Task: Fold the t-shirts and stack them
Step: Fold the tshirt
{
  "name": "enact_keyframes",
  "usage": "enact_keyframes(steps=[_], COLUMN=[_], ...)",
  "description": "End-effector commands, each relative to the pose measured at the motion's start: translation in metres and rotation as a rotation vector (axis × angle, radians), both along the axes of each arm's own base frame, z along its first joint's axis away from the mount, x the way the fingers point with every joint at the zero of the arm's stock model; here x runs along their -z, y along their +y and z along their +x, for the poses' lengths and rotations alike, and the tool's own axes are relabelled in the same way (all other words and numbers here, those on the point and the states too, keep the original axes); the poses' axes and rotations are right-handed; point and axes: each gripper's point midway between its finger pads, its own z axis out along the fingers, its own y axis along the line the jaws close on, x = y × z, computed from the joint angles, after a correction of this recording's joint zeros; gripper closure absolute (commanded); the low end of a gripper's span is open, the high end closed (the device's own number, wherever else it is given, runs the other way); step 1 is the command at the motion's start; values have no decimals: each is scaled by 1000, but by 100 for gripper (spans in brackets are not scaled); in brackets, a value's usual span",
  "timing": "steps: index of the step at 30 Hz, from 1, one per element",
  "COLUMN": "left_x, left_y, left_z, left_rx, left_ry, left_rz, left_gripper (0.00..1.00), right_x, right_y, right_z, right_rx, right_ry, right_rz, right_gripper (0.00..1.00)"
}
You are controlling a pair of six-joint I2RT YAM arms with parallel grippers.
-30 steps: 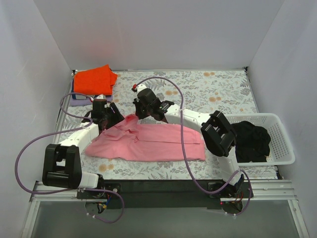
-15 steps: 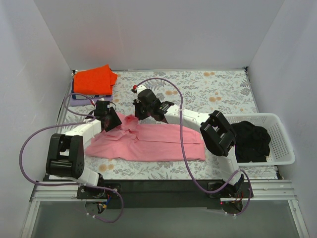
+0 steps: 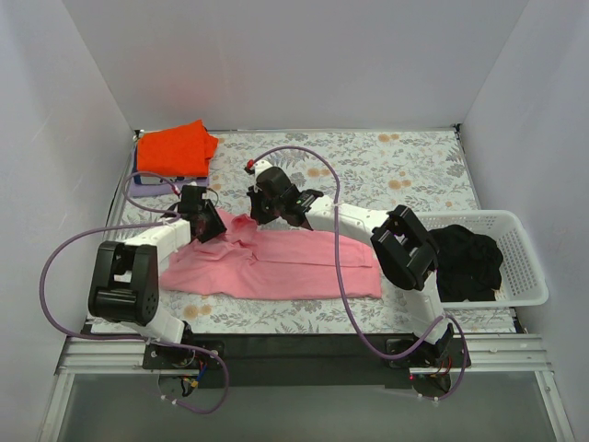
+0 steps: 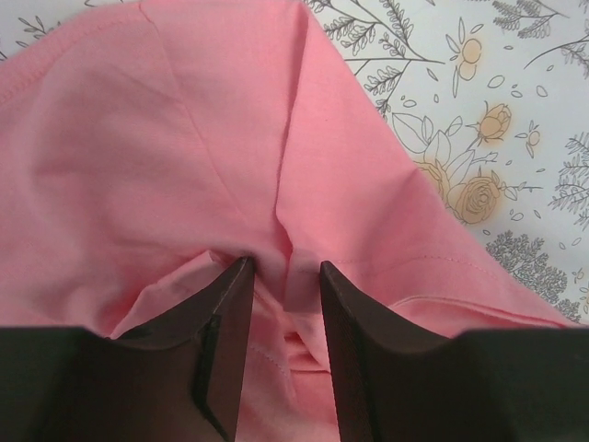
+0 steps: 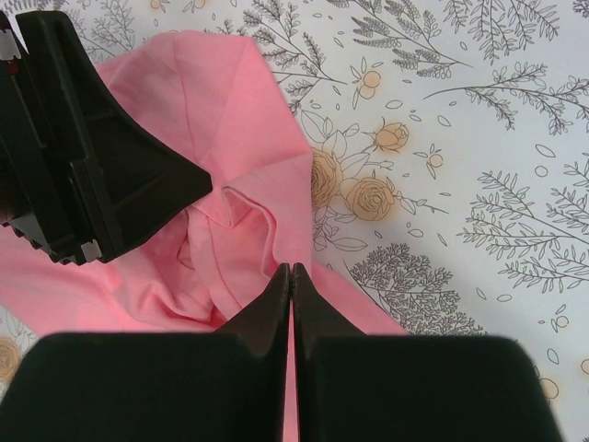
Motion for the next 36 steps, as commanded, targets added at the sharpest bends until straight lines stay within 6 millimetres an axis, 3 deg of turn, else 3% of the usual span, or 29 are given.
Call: enact_keyframes(steps=[1,5,12,18,34,36], left_x=[-10,-12,-42,-19,-6,-3], left_y=[-7,-10,-12,-14,-13,-14], left_z=[14,16,14,11,14,14], left_rx=[16,31,28,42,36,38], left_ry=[-41,-49,-131,-51,-20,-13], left_rz=[-9,-8,-17,-13,-4,-5], left_gripper=[67,70,70,70,71,74], right_x=[-13,-14,-13,-11,-12,-13], right_y=[4,3,3,3,2,2], right_z=[4,4,5,4,4,4], right_rx=[7,7,7,3,5,6], right_ry=[-20,-22,-21,-17,-18,-22], right_rz=[49,52,49,47,48,47], right_gripper=[99,99,99,99,99,99])
